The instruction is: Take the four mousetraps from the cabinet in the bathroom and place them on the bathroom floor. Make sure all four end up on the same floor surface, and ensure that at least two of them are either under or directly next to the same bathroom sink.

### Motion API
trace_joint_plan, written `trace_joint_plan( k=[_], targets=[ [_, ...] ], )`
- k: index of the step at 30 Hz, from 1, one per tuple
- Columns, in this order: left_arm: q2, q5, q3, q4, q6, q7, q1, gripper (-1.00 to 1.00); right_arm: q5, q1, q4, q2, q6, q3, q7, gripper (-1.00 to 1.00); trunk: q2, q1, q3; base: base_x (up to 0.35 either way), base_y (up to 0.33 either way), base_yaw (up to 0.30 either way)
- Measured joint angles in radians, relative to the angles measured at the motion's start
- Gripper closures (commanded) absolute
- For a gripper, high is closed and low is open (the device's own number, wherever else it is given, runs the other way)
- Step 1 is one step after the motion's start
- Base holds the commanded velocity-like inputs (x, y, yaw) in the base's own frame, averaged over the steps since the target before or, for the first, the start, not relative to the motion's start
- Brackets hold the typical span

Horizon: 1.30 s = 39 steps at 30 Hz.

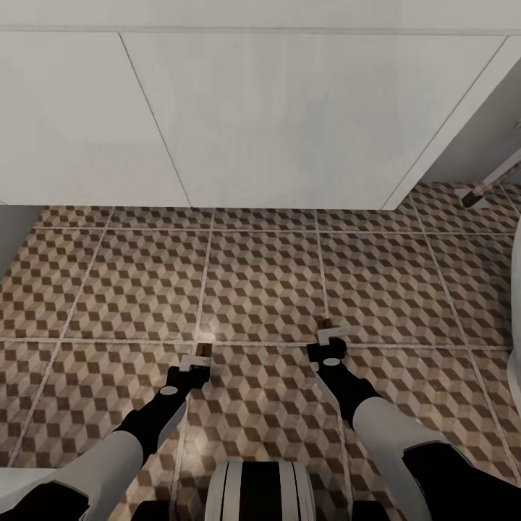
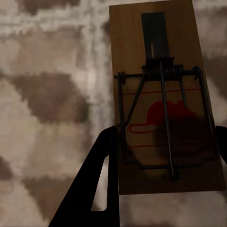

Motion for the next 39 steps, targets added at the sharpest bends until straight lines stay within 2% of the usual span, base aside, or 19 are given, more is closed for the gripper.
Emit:
trace_joint_plan(
  k=[5, 10, 15, 18, 21, 30, 35, 39],
  targets=[
    [-0.001, 0.003, 0.008, -0.040, -0.002, -0.001, -0.002, 1.00, 0.000, 0.000, 0.000, 0.000, -0.001, -0.002, 0.003, 1.00, 0.000, 0.000, 0.000, 0.000, 0.000, 0.000],
    [-0.005, 0.010, 0.009, -0.055, -0.005, -0.001, -0.030, 1.00, -0.004, 0.000, -0.001, 0.000, 0.003, -0.002, 0.003, 1.00, 0.000, 0.000, 0.000, 0.000, 0.000, 0.000],
    [-0.002, 0.068, 0.009, -0.048, -0.063, -0.001, -0.061, 1.00, -0.002, 0.000, -0.055, 0.000, 0.039, -0.004, 0.003, 1.00, 0.000, 0.000, 0.000, 0.000, 0.000, 0.000],
    [-0.004, 0.111, 0.009, -0.036, -0.084, -0.001, -0.108, 1.00, -0.001, -0.006, -0.119, 0.001, 0.114, -0.004, 0.001, 1.00, 0.000, 0.000, 0.000, 0.000, 0.000, 0.000],
    [-0.007, 0.125, 0.009, -0.019, -0.092, 0.000, -0.131, 1.00, -0.001, -0.009, -0.145, 0.002, 0.150, -0.003, 0.001, 1.00, 0.000, 0.000, 0.000, 0.000, 0.000, 0.000],
    [-0.019, 0.135, 0.009, 0.002, -0.098, 0.000, -0.167, 1.00, -0.010, -0.030, -0.145, 0.012, 0.175, -0.003, 0.003, 1.00, 0.000, 0.000, 0.000, 0.000, 0.000, 0.000],
    [-0.016, 0.135, 0.008, 0.021, -0.096, -0.002, -0.192, 1.00, -0.016, -0.063, -0.081, 0.021, 0.171, -0.005, 0.006, 1.00, 0.000, 0.000, 0.000, 0.000, 0.000, 0.000],
    [-0.020, 0.129, 0.007, 0.019, -0.093, -0.007, -0.198, 1.00, -0.018, -0.070, -0.038, 0.027, 0.137, -0.005, 0.008, 1.00, 0.000, 0.000, 0.000, 0.000, 0.000, 0.000]
  ],
)
